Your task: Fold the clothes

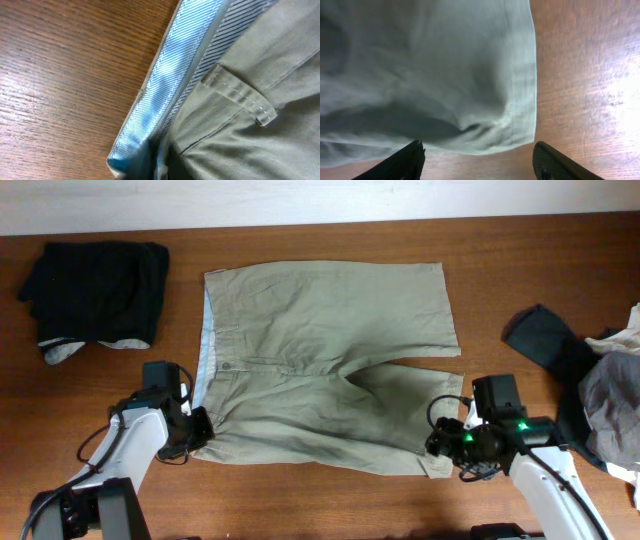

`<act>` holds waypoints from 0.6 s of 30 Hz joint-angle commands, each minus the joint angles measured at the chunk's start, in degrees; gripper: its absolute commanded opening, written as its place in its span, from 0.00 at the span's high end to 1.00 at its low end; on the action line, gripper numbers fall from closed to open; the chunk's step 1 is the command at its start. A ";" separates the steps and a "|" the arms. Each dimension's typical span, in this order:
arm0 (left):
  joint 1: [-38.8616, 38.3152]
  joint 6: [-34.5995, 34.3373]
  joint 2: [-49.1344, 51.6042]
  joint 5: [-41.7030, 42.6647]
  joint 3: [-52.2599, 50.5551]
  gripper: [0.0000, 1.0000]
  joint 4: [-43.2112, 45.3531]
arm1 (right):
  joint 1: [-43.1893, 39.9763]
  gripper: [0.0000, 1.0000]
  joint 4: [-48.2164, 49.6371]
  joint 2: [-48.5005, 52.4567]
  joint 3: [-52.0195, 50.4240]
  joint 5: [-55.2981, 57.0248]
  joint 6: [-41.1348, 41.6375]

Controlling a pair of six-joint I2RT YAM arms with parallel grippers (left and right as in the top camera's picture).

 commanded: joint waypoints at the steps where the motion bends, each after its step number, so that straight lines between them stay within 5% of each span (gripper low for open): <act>1: 0.24 0.15 0.68 -0.70 -0.66 0.99 -0.09 | -0.37 0.27 -0.90 -0.48 3.34 -0.24 -0.57; 12: 0.24 -2.73 0.66 0.11 -0.57 0.99 1.90 | -10.82 0.24 -9.40 -0.48 3.80 2.89 -3.48; 18: 0.24 -4.26 0.66 2.56 -0.57 0.99 4.24 | -12.74 0.38 -10.19 -0.42 3.19 -3.76 -8.46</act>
